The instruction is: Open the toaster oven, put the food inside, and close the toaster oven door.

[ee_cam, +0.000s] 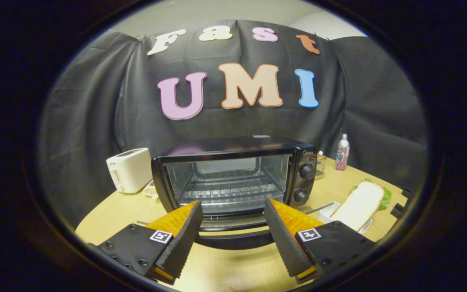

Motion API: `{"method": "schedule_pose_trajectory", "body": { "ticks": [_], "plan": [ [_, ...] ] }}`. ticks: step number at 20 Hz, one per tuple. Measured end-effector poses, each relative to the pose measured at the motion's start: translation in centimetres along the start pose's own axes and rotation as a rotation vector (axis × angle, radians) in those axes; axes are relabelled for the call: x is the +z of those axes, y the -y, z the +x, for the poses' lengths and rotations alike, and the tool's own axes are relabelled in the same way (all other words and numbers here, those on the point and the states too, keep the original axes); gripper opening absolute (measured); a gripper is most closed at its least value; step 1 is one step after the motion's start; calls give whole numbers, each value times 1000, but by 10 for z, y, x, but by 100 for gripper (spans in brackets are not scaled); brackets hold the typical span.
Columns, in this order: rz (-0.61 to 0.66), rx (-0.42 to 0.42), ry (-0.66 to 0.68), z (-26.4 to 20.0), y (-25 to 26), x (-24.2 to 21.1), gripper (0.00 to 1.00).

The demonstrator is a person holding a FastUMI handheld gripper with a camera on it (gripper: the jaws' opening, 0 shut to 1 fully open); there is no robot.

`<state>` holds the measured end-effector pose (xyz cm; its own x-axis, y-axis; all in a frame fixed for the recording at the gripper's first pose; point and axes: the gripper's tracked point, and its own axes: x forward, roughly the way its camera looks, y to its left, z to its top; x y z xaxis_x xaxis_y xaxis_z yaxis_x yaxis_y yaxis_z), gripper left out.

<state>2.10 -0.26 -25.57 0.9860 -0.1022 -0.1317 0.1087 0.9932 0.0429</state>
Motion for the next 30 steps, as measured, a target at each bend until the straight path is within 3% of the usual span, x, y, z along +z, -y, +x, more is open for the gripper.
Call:
{"method": "schedule_pose_trajectory", "body": {
  "ticks": [4,9,30],
  "plan": [
    [-39,-33,-183,2,10,-51,96],
    [-25,7,-390,5,14,-107,95],
    [-14,39,-401,6,37,-72,94]
  ]
}}
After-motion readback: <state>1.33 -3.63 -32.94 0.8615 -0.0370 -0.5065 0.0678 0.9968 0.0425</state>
